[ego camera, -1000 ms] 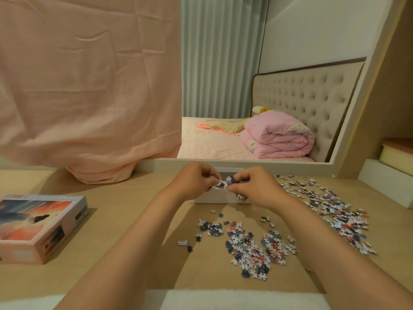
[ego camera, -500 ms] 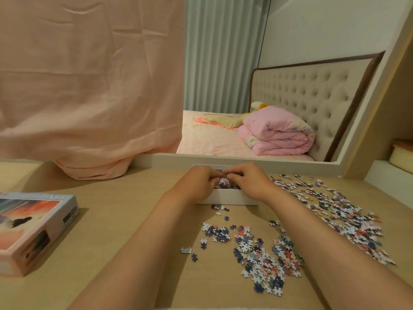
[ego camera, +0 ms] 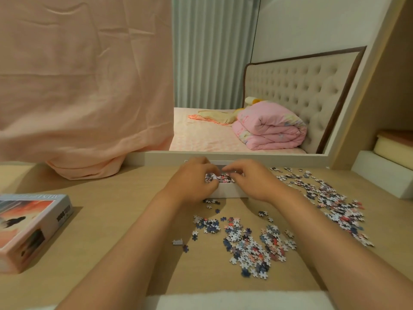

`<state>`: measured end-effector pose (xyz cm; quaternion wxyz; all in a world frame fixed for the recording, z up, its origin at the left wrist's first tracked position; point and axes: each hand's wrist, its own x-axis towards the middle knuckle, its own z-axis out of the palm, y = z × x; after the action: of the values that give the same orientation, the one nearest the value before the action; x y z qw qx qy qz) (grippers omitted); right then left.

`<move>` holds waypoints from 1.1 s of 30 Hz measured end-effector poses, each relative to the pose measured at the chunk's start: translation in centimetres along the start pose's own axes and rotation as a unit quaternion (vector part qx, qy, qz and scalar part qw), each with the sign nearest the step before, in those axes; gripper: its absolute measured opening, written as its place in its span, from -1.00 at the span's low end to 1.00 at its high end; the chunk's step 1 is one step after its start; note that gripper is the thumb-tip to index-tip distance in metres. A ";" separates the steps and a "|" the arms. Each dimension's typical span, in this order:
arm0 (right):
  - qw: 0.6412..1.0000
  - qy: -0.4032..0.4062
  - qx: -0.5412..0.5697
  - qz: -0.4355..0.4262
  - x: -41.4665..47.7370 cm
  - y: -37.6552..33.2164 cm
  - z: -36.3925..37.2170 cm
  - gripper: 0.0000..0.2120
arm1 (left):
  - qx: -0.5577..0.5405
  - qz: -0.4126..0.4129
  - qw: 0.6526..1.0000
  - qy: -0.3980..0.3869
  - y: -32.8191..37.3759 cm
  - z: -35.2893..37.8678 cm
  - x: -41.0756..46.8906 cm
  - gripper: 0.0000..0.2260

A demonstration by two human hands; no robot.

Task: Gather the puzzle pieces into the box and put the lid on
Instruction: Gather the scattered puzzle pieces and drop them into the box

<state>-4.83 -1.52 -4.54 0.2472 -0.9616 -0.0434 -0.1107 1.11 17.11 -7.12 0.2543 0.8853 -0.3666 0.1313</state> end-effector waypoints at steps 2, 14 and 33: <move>1.000 0.003 -0.008 -0.002 -1.6 0.1 -1.0 -0.74 | -0.008 0.022 1.000 -0.010 1.8 -0.2 -0.5 -0.82; 0.941 -0.270 -0.164 0.123 -10.8 2.2 -0.7 -0.06 | 0.085 -0.114 0.923 -0.358 7.6 0.7 -4.2 -0.23; 0.959 -0.229 -0.043 0.163 -12.9 4.5 -6.4 -0.29 | 0.018 -0.001 0.974 -0.225 9.4 3.1 -6.6 -0.30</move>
<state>-17.95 -8.91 -4.24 0.2041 -0.9649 0.0629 0.1526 -10.04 13.62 -9.11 0.1493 0.8969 -0.4110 -0.0654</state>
